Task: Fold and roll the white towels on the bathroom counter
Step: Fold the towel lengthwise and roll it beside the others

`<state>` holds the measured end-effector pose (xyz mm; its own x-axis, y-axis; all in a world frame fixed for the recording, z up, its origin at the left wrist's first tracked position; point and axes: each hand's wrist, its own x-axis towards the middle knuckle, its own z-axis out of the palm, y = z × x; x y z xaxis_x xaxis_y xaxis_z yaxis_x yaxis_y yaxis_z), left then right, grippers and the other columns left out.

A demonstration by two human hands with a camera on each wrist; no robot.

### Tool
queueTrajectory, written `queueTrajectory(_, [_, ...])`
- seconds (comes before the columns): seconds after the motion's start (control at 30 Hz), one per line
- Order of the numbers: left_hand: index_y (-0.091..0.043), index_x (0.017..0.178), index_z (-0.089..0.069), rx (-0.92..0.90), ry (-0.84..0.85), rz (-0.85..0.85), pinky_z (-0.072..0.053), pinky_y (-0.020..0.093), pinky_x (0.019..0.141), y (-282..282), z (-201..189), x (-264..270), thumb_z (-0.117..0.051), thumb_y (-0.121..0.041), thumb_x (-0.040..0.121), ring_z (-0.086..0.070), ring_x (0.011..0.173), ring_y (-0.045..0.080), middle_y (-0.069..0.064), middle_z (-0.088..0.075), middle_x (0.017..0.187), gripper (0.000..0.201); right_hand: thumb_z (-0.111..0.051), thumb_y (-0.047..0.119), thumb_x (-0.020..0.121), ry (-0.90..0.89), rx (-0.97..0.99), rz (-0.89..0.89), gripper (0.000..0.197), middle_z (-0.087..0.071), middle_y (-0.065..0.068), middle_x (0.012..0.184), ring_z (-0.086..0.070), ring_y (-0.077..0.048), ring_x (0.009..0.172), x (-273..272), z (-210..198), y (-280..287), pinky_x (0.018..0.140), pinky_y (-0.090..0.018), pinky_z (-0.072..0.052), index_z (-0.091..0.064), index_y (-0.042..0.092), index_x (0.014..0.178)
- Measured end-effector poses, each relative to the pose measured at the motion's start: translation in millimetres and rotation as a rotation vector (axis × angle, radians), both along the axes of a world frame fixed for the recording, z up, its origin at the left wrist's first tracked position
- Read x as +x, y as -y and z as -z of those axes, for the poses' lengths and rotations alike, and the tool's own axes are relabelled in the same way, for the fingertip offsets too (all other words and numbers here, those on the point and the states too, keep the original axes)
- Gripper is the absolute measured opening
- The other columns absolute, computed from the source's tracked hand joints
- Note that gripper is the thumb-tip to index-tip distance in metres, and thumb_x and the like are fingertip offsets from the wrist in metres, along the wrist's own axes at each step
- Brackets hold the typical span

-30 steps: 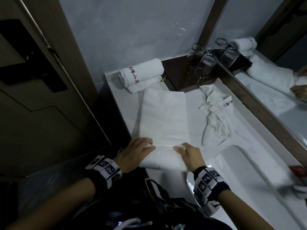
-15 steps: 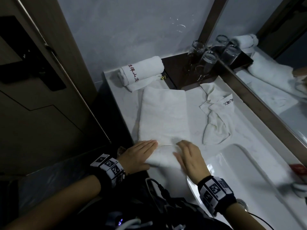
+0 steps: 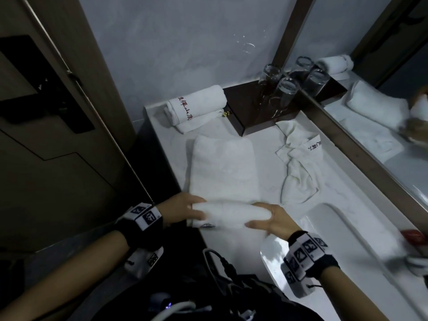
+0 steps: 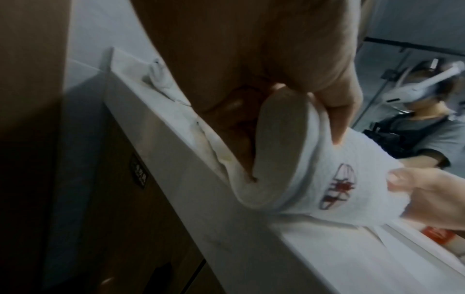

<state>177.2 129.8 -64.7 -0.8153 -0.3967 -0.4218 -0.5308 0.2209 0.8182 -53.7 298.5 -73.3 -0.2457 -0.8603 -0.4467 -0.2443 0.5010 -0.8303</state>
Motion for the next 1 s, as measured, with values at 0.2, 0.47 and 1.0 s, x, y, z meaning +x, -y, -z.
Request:
queueTrajectory(0.2, [-0.019,0.097,-0.051,0.003,-0.042,-0.29,-0.044,0.023,0.072,7.6,8.6,-2.4,-0.065,-0.03,0.084,-0.056,0.087,0.015,-0.002,-0.059,0.091,0.022,-0.08,0.043,0.061,0.148,-0.031,0.3,0.05,-0.074,0.002,0.098,-0.069,-0.016,0.095,8.2,6.6,16.7,0.079,-0.027,-0.055,-0.066,0.02,0.103])
queueTrajectory(0.47, [0.0,0.113,-0.055,-0.86,0.148,-0.02,-0.045,0.038,0.093,-20.1,-7.8,-10.6,-0.012,-0.018,0.086,-0.057,0.108,0.033,0.019,-0.053,0.125,0.053,-0.06,0.058,0.078,-0.273,0.168,0.331,0.058,-0.063,-0.007,0.111,-0.057,-0.027,0.103,15.0,8.2,48.1,0.083,-0.032,-0.039,-0.053,0.011,0.112])
queueTrajectory(1.0, [0.001,0.097,-0.07,-1.132,0.102,0.239,-0.058,0.034,0.076,-18.7,-4.9,-14.5,-0.088,-0.03,0.027,-0.069,0.095,0.022,0.011,-0.072,0.098,0.078,-0.063,0.012,0.086,-0.639,-0.375,-0.11,0.027,-0.058,-0.008,0.12,-0.05,-0.025,0.121,22.3,11.2,23.2,0.113,-0.046,-0.026,-0.058,0.005,0.112])
